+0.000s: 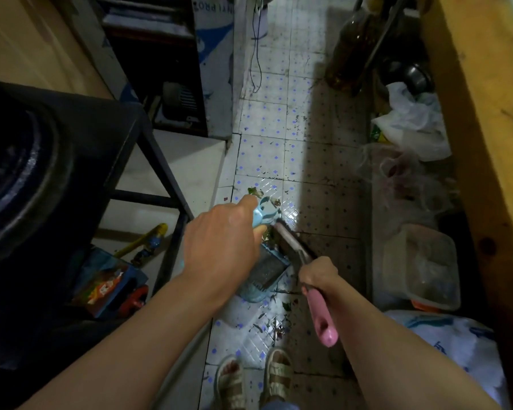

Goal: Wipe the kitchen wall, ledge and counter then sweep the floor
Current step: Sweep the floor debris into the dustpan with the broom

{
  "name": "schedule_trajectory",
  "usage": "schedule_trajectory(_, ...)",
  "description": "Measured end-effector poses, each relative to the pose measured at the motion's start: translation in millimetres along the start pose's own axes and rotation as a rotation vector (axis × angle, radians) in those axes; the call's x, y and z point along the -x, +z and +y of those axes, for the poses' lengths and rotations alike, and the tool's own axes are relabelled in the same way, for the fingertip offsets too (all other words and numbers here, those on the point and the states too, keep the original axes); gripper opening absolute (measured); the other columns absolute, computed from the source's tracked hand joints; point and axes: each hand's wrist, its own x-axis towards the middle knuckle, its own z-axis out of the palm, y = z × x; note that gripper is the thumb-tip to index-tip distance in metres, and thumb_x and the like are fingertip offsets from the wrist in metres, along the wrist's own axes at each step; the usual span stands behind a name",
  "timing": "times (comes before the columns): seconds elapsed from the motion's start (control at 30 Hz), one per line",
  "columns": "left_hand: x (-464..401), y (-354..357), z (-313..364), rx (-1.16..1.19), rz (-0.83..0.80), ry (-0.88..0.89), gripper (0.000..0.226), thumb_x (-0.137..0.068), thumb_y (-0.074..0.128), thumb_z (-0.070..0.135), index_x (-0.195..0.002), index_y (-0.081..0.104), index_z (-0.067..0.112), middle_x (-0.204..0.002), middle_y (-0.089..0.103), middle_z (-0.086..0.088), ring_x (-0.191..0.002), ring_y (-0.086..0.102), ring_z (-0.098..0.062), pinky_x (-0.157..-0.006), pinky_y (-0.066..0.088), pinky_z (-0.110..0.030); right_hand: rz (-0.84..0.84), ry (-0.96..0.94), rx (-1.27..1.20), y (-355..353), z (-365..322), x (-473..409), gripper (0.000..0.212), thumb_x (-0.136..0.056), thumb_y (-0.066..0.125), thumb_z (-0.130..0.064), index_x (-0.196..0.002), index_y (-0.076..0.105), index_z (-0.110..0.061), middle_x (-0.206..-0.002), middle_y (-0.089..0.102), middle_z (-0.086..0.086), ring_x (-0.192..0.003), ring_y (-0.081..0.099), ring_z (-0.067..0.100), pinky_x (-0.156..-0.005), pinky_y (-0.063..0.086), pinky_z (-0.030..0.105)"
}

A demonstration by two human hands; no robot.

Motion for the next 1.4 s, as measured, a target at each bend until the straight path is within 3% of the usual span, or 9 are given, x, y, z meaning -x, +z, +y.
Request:
schedule_trajectory(0.13,-9.3,-8.1,-11.3,-0.003,0.019,-0.034,0.026,-0.093,0.049,0.043,-0.109,0.047,0.023,-0.09,0.061,0.001,-0.076,0.053,-0.02,-0.061,0.033,-0.029,0.019,-0.074,0.031,-8.3,-26.1,-3.5,0.03,-0.088,0.054,-0.005,-0.115,0.059,0.007,-0.112,0.065,0.017,-0.088,0.061,0.025,-0.058,0.042,0.017)
schedule_trajectory(0.23,-22.0,-11.3,-16.5,-0.01,0.025,-0.06,0.024,-0.093,0.049,0.043,-0.107,0.046,0.023,-0.086,0.058,0.003,-0.071,0.046,-0.018,-0.06,0.033,-0.03,0.013,-0.116,0.085,-10.3,-48.4,-13.2,0.027,-0.087,0.053,-0.001,-0.113,0.059,0.007,-0.11,0.065,0.018,-0.079,0.057,0.024,-0.049,0.043,0.017)
schedule_trajectory(0.37,-49.5,-13.4,-20.7,-0.022,0.025,-0.096,0.024,-0.094,0.047,0.043,-0.106,0.044,0.023,-0.078,0.046,0.005,-0.069,0.043,-0.016,-0.059,0.033,-0.03,0.014,-0.186,0.127,-14.3,-85.0,-32.9,0.027,-0.09,0.053,-0.007,-0.111,0.058,0.009,-0.112,0.064,0.02,-0.099,0.063,0.031,-0.08,0.052,0.03)
schedule_trajectory(0.43,-66.5,-13.2,-22.0,-0.019,0.031,-0.111,0.026,-0.093,0.047,0.044,-0.109,0.045,0.024,-0.081,0.051,0.004,-0.072,0.049,-0.017,-0.06,0.035,-0.029,0.003,-0.195,0.132,-17.3,-104.9,-47.9,0.029,-0.09,0.052,-0.007,-0.114,0.057,0.008,-0.113,0.063,0.019,-0.1,0.062,0.031,-0.073,0.048,0.026)
schedule_trajectory(0.53,-94.1,-12.7,-22.4,-0.007,0.034,-0.145,0.027,-0.093,0.048,0.044,-0.111,0.046,0.025,-0.089,0.059,0.003,-0.081,0.057,-0.019,-0.061,0.035,-0.029,-0.038,-0.202,0.126,-20.6,-136.2,-78.6,0.032,-0.089,0.054,-0.008,-0.116,0.056,0.008,-0.111,0.063,0.02,-0.099,0.064,0.032,-0.081,0.052,0.029)
schedule_trajectory(0.67,-129.9,-9.9,-23.7,-0.02,0.048,-0.19,0.024,-0.092,0.048,0.046,-0.105,0.046,0.026,-0.086,0.057,0.004,-0.079,0.056,-0.02,-0.061,0.035,-0.03,-0.042,-0.225,0.16,-23.8,-177.2,-117.0,0.031,-0.09,0.056,-0.011,-0.116,0.055,0.006,-0.115,0.062,0.02,-0.1,0.062,0.032,-0.074,0.049,0.03)
schedule_trajectory(0.9,-175.1,-0.8,-33.4,-0.008,0.083,-0.261,0.025,-0.091,0.049,0.047,-0.107,0.046,0.028,-0.081,0.053,0.007,-0.08,0.058,-0.02,-0.06,0.034,-0.029,-0.048,-0.294,0.219,-11.6,-234.4,-175.2,0.048,-0.09,0.059,-0.013,-0.133,0.042,0.002,-0.125,0.055,0.021,-0.112,0.056,0.034,-0.088,0.047,0.034)
schedule_trajectory(1.1,-184.5,10.4,-38.1,-0.001,0.096,-0.29,0.024,-0.09,0.05,0.046,-0.105,0.047,0.028,-0.077,0.047,0.009,-0.074,0.052,-0.019,-0.061,0.032,-0.028,-0.078,-0.314,0.295,12.7,-232.6,-194.4,0.034,-0.089,0.056,-0.01,-0.121,0.052,0.004,-0.121,0.057,0.02,-0.109,0.058,0.034,-0.08,0.046,0.031)
schedule_trajectory(1.4,-154.7,7.9,-36.9,-0.006,0.08,-0.282,0.024,-0.091,0.051,0.045,-0.107,0.047,0.027,-0.076,0.045,0.009,-0.068,0.043,-0.015,-0.06,0.033,-0.029,-0.131,-0.346,0.391,15.0,-187.8,-165.4,0.046,-0.09,0.06,-0.016,-0.129,0.042,0.001,-0.124,0.055,0.019,-0.112,0.055,0.032,-0.076,0.041,0.03)
